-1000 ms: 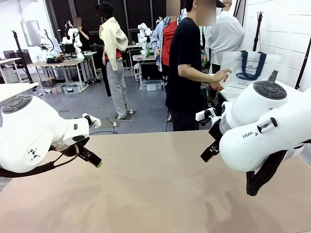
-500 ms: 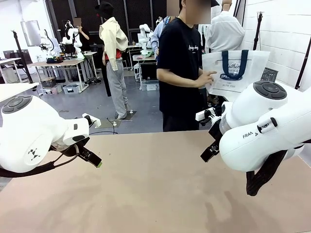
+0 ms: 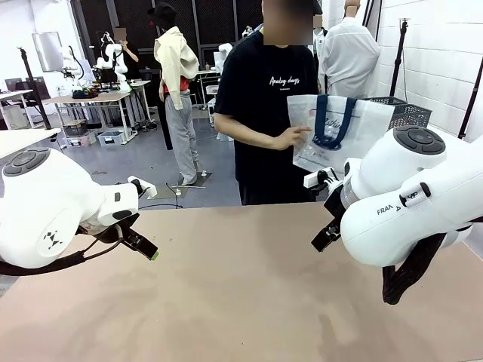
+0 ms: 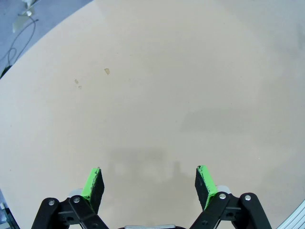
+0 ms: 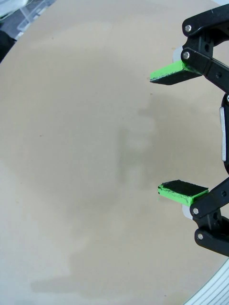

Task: Transfer purchased items from the store into the shopping bag.
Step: Open the Reusable shopping bag in the center of the table.

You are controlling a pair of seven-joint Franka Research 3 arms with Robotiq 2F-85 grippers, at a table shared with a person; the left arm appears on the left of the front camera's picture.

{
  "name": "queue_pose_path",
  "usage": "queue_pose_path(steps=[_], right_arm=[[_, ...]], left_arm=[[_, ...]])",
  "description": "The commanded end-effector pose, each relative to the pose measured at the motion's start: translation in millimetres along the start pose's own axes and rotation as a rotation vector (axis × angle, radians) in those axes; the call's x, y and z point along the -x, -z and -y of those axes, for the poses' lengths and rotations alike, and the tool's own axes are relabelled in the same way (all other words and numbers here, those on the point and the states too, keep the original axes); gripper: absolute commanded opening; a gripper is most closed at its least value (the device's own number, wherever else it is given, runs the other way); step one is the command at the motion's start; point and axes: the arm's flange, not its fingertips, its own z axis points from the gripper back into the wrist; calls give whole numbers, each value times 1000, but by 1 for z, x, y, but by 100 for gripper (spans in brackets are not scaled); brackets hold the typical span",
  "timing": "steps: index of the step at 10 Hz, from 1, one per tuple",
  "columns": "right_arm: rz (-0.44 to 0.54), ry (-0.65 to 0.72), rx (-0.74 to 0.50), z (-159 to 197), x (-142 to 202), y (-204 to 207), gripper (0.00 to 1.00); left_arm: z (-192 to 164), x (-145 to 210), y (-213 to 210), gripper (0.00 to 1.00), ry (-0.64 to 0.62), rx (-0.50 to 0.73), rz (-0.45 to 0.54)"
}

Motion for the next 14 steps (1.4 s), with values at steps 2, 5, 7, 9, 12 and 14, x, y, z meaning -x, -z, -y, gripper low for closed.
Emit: queue_pose_path(steps=[2,5,7,9,12,14], right_arm=[[0,0,0,0,0,0,100],[0,0,0,0,0,0,100],[0,0,0,0,0,0,100],[0,0,0,0,0,0,100],[0,0,0,0,0,0,100],[0,0,0,0,0,0,100]], left_arm=[[-1,0,0,100,-1,0,0],[-1,0,0,100,-1,0,0],[-1,0,0,100,-1,0,0],[-1,0,0,100,-1,0,0],[-1,0,0,100,-1,0,0],[-1,0,0,100,-1,0,0]])
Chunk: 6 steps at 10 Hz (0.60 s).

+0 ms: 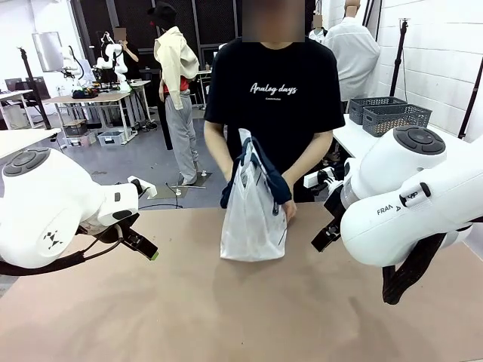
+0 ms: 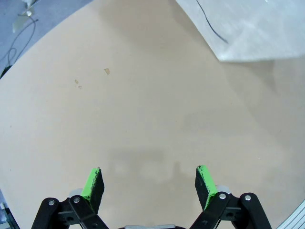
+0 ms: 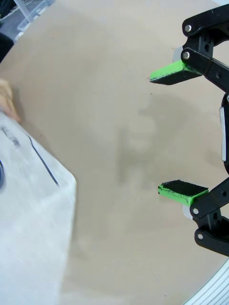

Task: Transfer purchased items from the store into the shopping bag.
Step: Open the Reusable shopping bag in the center of the table.

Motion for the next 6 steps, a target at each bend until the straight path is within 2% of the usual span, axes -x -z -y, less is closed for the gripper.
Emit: queue_pose_path(steps=[1,6], right_arm=[[0,0,0,0,0,0,100],[0,0,0,0,0,0,100]], left_arm=[[-1,0,0,100,-1,0,0],[-1,0,0,100,-1,0,0]])
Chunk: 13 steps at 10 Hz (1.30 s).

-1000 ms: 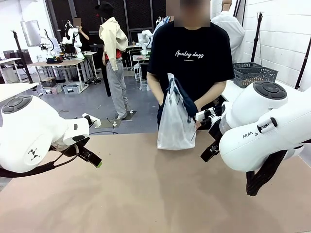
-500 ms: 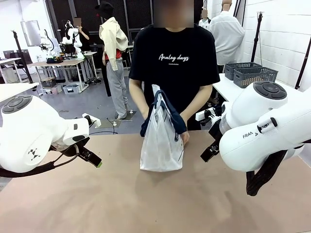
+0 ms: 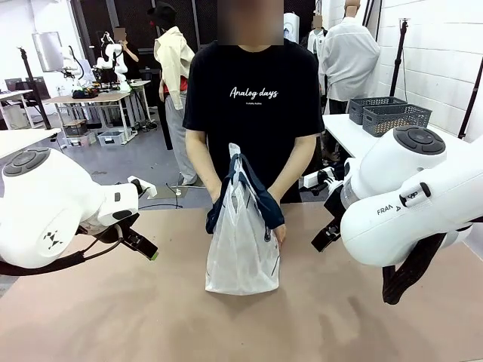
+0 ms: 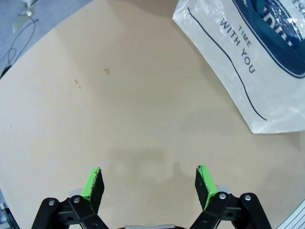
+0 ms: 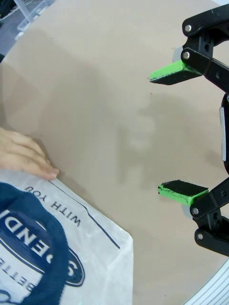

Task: Transfer purchased items from the store into the shopping bag.
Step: Open the Reusable shopping bag in the center of the table.

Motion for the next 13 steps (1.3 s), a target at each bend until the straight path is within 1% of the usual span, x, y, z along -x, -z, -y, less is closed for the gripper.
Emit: queue_pose_path(steps=[1,6,7,8,9,11,12,13], right_arm=[[0,0,0,0,0,0,100],[0,0,0,0,0,0,100],[-9,34,-70,-5,-7,-5,100],[6,48,-109,-9,-13,-14,100],[3,47,-117,-13,-18,-26,100],[-8,101,-138,-9,-30,-50,100],[-35,119,-159,-5,-40,-67,100],[-66,141,-169,0,-55,-86,100]], left_arm=[[-1,0,0,100,-1,0,0],[0,0,0,100,0,0,0],[6,-5,-7,100,-2,2,-6],[13,-11,-15,100,-12,21,-34],[20,-16,-23,100,-64,32,-112],[26,-35,-42,100,-132,113,-140],[28,-54,-50,100,-208,128,-162],[30,-75,-59,100,-214,161,-199]])
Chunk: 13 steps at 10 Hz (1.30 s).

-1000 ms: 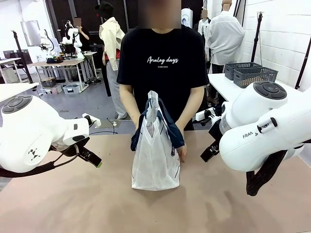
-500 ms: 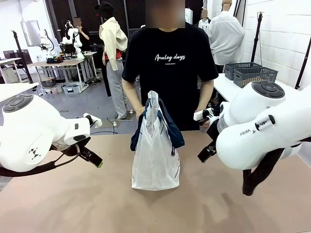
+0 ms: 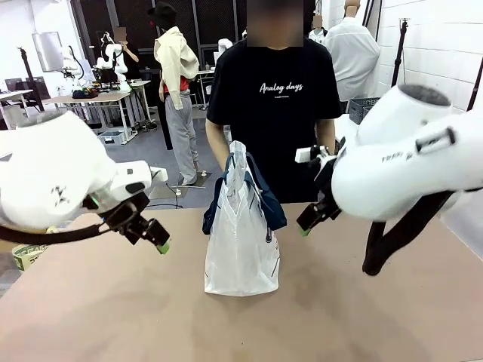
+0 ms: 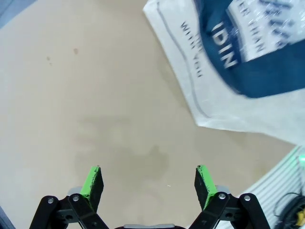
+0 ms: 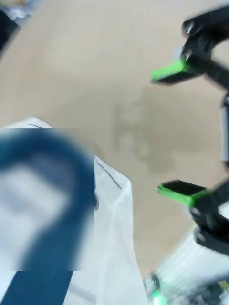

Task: Transfer purchased items from the store into the shopping bag.
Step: Open the Reusable shopping bag in the center of the table.

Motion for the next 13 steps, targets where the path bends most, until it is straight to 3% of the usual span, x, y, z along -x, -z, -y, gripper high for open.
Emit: queue_pose_path(steps=[1,4,7,8,13], right_arm=[[-52,35,-13,7,-27,-37,100],[-50,42,-28,20,-79,-91,100],[-63,37,-12,30,-117,-106,100],[-54,4,8,37,-118,-102,100],[-32,23,-8,28,-106,-114,100]], left_arm=[[8,-41,-23,100,-33,53,-23],[31,-95,-60,100,2,27,11],[49,-125,-77,100,40,27,60],[47,-122,-75,100,89,29,91],[46,-119,-78,100,49,57,69]])
